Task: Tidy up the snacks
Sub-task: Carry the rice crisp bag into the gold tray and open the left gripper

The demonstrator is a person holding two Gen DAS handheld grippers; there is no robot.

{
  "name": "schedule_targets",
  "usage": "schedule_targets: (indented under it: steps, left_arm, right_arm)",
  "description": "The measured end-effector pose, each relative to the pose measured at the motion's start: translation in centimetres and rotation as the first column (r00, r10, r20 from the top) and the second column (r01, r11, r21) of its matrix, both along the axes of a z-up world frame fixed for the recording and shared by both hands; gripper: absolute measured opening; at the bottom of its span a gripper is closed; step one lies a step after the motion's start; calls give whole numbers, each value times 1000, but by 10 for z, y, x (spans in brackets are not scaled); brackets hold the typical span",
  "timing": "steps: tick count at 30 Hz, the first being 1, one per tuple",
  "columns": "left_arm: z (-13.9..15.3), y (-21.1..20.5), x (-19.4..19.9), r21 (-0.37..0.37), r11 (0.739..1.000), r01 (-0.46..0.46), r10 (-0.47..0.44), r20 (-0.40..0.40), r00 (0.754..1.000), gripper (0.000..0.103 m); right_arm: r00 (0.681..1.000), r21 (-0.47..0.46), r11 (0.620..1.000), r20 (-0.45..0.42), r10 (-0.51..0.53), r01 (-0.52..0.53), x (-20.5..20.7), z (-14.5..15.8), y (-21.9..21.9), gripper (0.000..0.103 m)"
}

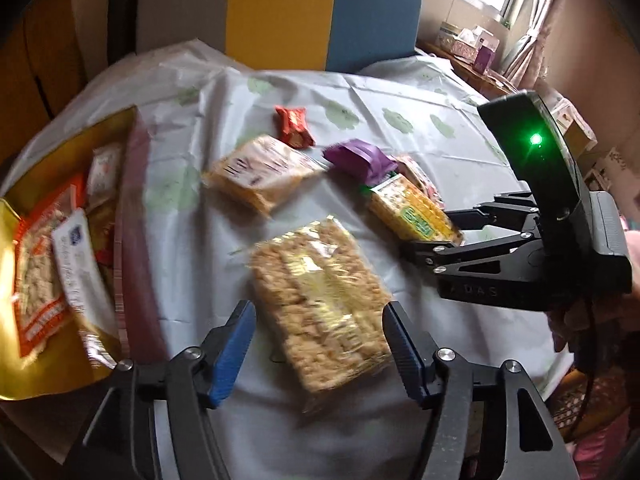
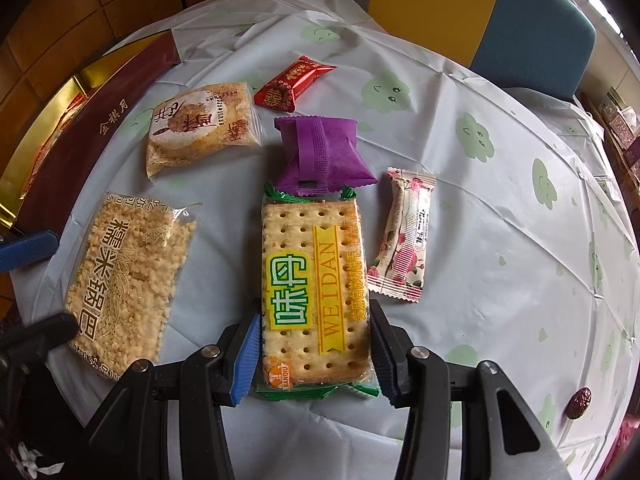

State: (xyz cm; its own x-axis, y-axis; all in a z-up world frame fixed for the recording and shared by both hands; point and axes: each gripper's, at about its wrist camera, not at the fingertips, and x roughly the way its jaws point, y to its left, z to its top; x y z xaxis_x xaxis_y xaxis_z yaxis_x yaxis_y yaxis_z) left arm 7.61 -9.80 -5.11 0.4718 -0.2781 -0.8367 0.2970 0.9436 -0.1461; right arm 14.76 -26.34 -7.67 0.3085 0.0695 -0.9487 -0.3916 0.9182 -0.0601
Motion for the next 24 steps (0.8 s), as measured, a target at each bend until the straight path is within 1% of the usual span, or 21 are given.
schedule_targets:
  steps: [1,2,4,5,6,7,10,11,12,13,15,18,21,24]
  left_arm:
    - [-2,-5,2,9,1000,4,-4,-11,1000,72]
    - [-4,-9,5,27,1000,0,1,-15,1000,78]
    - [-10,-15,11,58,998,-20,21,-30,999,80]
    - [-13,-16,15,58,998,-22,25,-43,999,81]
    - [-16,-17,18,56,998,-29,31,-49,998,87]
    - [-18,-18,21,56,998,-40,43,-51,998,88]
    - [-27,-21,26,72,996,-47,51,-53,997,88]
    - [-30,-21,26,76,996,-46,50,-50,997,84]
    - [-30,-21,25,73,996,-43,45,-35,998,80]
    - [-30,-21,21,75,997,-31,33,-16,999,79]
    - [-28,-20,13,91,996,-13,11,19,1000,78]
    - [-27,-17,4,96,995,0,-4,41,999,78]
    - [-22,-11,-3,92,996,-7,1,60,998,78]
    - [-5,-1,-11,70,997,-19,12,99,995,78]
  right_arm:
    - [1000,2,1000,-2,0,0,1,0,0,49]
    - [1000,3,1000,-6,-1,1,2,1,-1,49]
    - [1000,4,1000,-13,-3,3,4,1,-2,49]
    - [1000,5,1000,-16,-4,4,6,2,-2,49]
    - [1000,3,1000,-18,-5,5,7,2,-3,49]
    - [1000,3,1000,-19,-5,5,8,2,-3,49]
    - [1000,-1,1000,-17,-4,4,8,2,-3,49]
    - [1000,-3,1000,-16,-4,3,8,2,-3,49]
    - [1000,-4,1000,-15,-3,3,7,2,-2,49]
    - [1000,5,1000,-15,0,0,7,2,-2,49]
    - [1000,5,1000,-15,0,0,6,2,-2,49]
    - [1000,3,1000,-14,3,-3,6,1,-2,50]
    - [1000,5,1000,-11,2,-2,6,0,-2,50]
    - [1000,8,1000,-11,-1,1,5,0,-2,49]
